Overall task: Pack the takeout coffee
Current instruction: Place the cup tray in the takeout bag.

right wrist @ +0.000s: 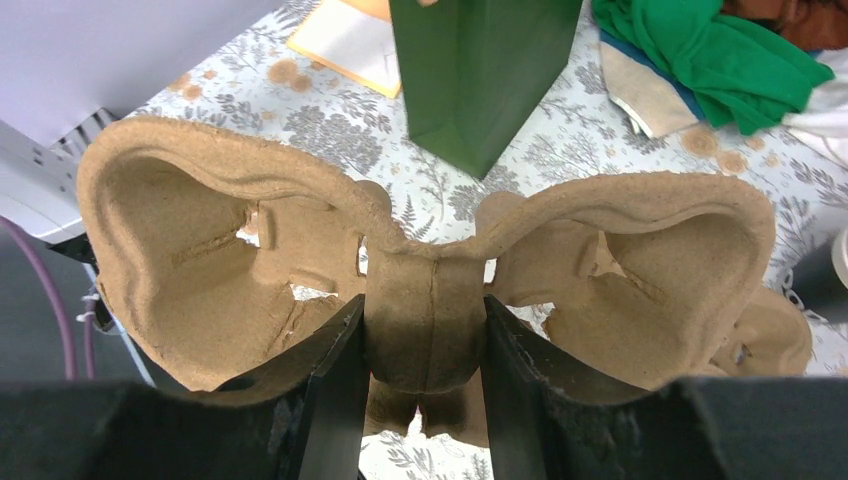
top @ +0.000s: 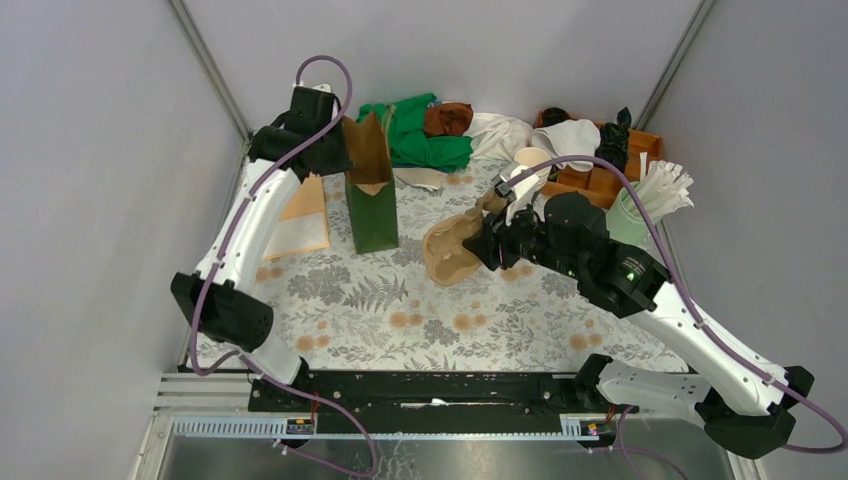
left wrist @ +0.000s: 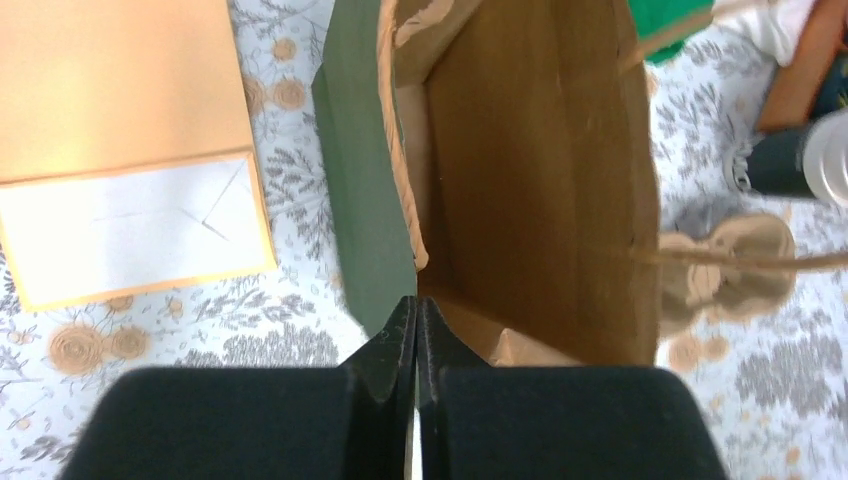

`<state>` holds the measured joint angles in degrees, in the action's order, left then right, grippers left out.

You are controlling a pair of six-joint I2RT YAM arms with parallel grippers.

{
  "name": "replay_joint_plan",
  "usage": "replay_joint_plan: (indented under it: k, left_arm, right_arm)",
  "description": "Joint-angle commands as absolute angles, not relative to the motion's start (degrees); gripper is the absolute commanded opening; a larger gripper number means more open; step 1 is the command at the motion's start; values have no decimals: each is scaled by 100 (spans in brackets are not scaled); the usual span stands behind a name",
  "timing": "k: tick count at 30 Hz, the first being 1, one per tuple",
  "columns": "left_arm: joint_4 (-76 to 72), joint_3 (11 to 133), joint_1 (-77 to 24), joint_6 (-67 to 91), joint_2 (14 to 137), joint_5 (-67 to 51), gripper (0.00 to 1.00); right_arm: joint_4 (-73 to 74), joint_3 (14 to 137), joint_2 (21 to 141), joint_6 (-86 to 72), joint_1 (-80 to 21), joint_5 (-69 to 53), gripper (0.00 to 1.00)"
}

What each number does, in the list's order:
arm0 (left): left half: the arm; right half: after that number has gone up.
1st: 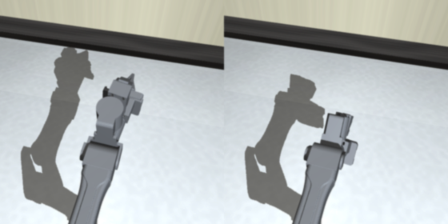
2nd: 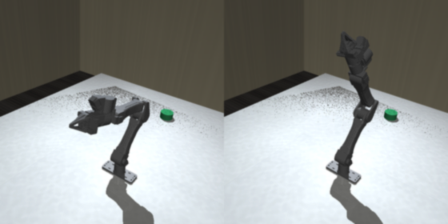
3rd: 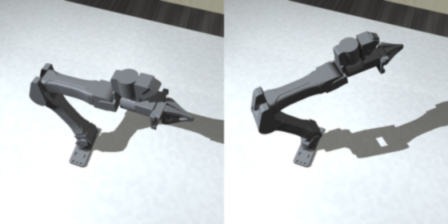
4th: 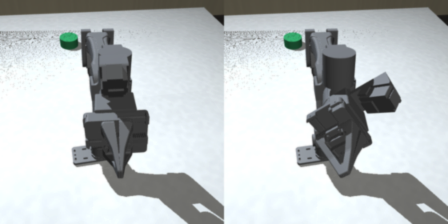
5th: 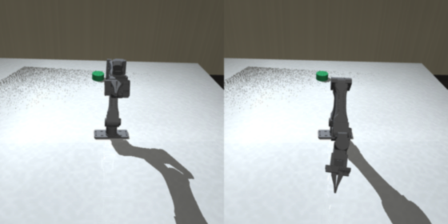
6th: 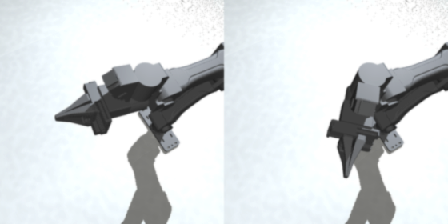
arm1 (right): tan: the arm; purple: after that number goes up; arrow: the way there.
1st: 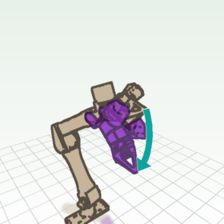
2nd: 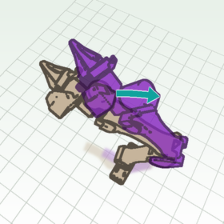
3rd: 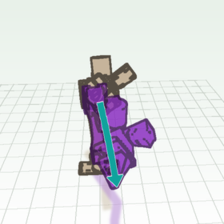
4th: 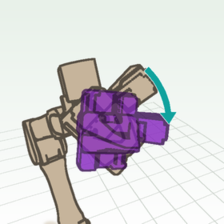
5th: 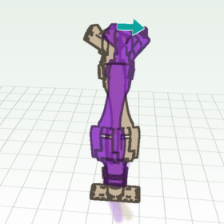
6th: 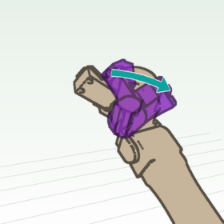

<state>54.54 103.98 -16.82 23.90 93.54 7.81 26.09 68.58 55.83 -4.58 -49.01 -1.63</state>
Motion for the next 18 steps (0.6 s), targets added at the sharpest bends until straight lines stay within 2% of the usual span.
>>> replay_joint_plan:
  k: [1,7,14,18]
  left_arm:
    - [5970,10393,-1713,2023,8520,172,0]
    - [6139,9927,-1930,1850,7916,-998,0]
    - [5704,9074,-2397,1708,7441,-1912,0]
    - [5470,8889,-2548,1743,7313,-2251,0]
  right_arm:
    - [2502,7423,5785,-329,-4878,-748,41]
    - [2503,8125,6188,-355,-4876,-1129,41]
    - [2684,9081,6612,-368,-4877,-2005,41]
    - [2827,9568,6761,-249,-4877,-2067,41]
